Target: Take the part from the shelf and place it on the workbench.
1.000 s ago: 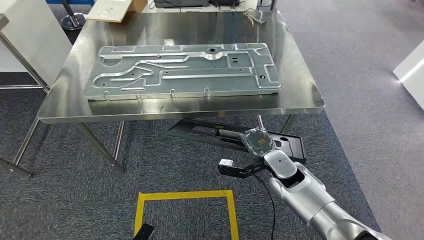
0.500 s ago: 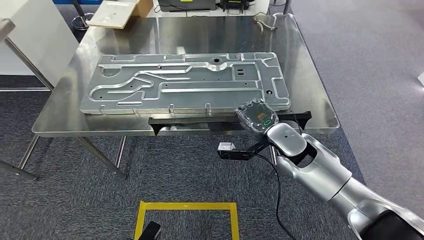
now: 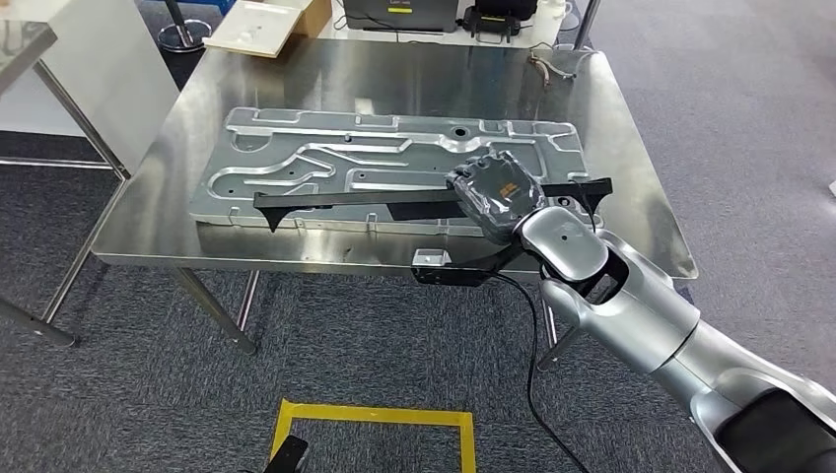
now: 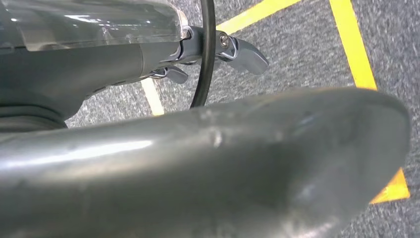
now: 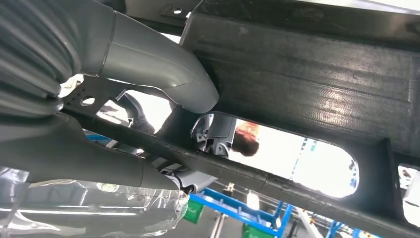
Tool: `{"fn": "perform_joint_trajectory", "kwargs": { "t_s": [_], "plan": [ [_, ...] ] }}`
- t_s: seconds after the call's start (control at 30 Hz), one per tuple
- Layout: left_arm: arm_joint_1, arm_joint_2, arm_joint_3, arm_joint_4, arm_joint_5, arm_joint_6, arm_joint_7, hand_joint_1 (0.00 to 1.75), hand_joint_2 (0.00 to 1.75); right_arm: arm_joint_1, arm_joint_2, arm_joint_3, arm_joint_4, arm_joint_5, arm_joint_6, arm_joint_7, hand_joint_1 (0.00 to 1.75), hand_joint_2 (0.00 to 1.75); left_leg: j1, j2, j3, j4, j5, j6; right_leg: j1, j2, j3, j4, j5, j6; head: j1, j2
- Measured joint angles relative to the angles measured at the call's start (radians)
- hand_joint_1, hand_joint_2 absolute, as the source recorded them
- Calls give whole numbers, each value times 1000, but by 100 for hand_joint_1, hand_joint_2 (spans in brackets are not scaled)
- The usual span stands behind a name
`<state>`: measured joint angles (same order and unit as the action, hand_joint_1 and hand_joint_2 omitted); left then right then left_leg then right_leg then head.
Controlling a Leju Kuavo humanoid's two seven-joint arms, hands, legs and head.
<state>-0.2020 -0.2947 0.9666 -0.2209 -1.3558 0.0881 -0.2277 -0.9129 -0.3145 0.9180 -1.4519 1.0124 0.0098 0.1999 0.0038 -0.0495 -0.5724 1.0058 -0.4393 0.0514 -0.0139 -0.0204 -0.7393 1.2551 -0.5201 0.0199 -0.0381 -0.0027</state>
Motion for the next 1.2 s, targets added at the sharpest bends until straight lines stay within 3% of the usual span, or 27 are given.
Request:
{"fn": "perform_joint_trajectory", "kwargs": {
  "t_s": [0.03,0.07,0.17,0.23,0.3,0.37,0.4,0.5,0.53,0.57,0.67,0.73,0.87,0.9,0.97,1.03,1.07,1.1,1.13,1.2],
  "plan": [
    [0,0,0,0,0,0,0,0,0,0,1,0,0,0,0,0,175,175,-2,-4,2,1,-2,2,1,2,-13,23,5,-3,0,0],
    [1,0,-1,0,0,0,0,0,0,0,1,0,0,-1,0,1,175,175,-5,-8,6,2,-5,4,2,3,-9,11,27,-8,0,0],
    [3,-1,-5,0,1,-1,2,0,0,-6,1,0,1,-3,2,8,175,175,-13,-18,18,5,-18,5,17,-11,67,-153,123,-43,0,0],
    [4,-2,-10,0,3,-2,7,0,0,-15,4,0,7,-3,5,19,175,175,-12,-18,16,6,-23,-1,28,-24,96,-213,133,-59,0,0],
    [4,-2,-15,0,4,-1,13,0,0,-24,5,-4,22,-1,6,34,175,175,-13,-16,15,2,-25,-8,27,-20,109,-241,126,-62,0,0],
    [0,-1,-22,0,6,0,17,0,0,-29,6,-20,51,3,0,44,175,175,-17,-4,10,15,-40,-20,17,-20,132,-278,123,-59,0,0],
    [-2,-1,-24,-1,8,1,19,0,0,-31,6,-34,72,5,-7,44,175,175,-18,4,-6,49,-61,-28,12,-22,144,-294,121,-57,0,0],
    [-4,0,-30,-1,19,1,21,0,0,-26,5,-76,159,21,-41,30,175,175,-2,27,-105,223,-126,-51,7,-26,153,-299,116,-49,0,0],
    [-3,1,-34,-1,22,1,21,0,0,-20,5,-86,187,27,-49,23,175,175,4,30,-127,252,-124,-58,4,-26,154,-296,113,-45,0,0],
    [-1,2,-37,-1,24,0,22,0,0,-14,5,-92,211,33,-55,17,175,175,10,32,-132,245,-103,-65,-1,-25,155,-290,109,-39,0,0],
    [0,4,-46,-1,27,-1,22,0,0,0,5,-105,252,39,-64,9,175,175,25,19,-71,84,-5,-84,-17,-15,151,-261,91,-12,0,0],
    [0,4,-48,0,27,-2,23,0,0,3,5,-108,267,40,-68,9,175,175,26,3,-55,37,10,-76,-17,-6,142,-245,84,5,-1,0],
    [-1,5,-49,0,29,-2,24,0,0,5,12,-115,289,40,-68,6,175,175,21,2,-59,38,16,-40,-24,0,128,-226,74,21,-1,0],
    [-2,5,-50,0,29,-2,24,0,0,6,19,-119,295,41,-68,6,175,175,22,2,-58,36,19,-34,-25,1,112,-193,54,21,-1,0],
    [-4,5,-52,0,31,-3,26,0,0,7,40,-130,309,43,-67,7,175,175,19,3,-57,35,20,-27,-22,4,56,-71,-4,17,0,0],
    [-3,6,-55,0,34,-3,29,0,0,13,66,-142,330,47,-67,7,175,175,12,5,-56,36,18,-22,-17,6,3,35,-33,10,0,0],
    [-3,6,-57,0,35,-3,30,0,0,18,79,-149,343,48,-68,4,175,175,7,6,-54,36,17,-20,-13,7,-2,43,-22,4,0,0],
    [-3,6,-59,0,36,-3,32,0,0,22,92,-155,355,50,-69,1,175,175,2,6,-51,36,16,-18,-8,7,10,14,4,-6,0,0],
    [-3,6,-63,0,36,-3,33,0,0,25,104,-163,366,52,-71,-4,175,175,-2,7,-48,36,14,-16,0,5,39,-48,41,-19,0,0],
    [-3,5,-70,0,36,-3,36,0,0,26,129,-178,386,56,-75,-11,175,175,-10,11,-45,34,12,-15,15,-10,96,-168,85,-48,0,0]
  ]
}}
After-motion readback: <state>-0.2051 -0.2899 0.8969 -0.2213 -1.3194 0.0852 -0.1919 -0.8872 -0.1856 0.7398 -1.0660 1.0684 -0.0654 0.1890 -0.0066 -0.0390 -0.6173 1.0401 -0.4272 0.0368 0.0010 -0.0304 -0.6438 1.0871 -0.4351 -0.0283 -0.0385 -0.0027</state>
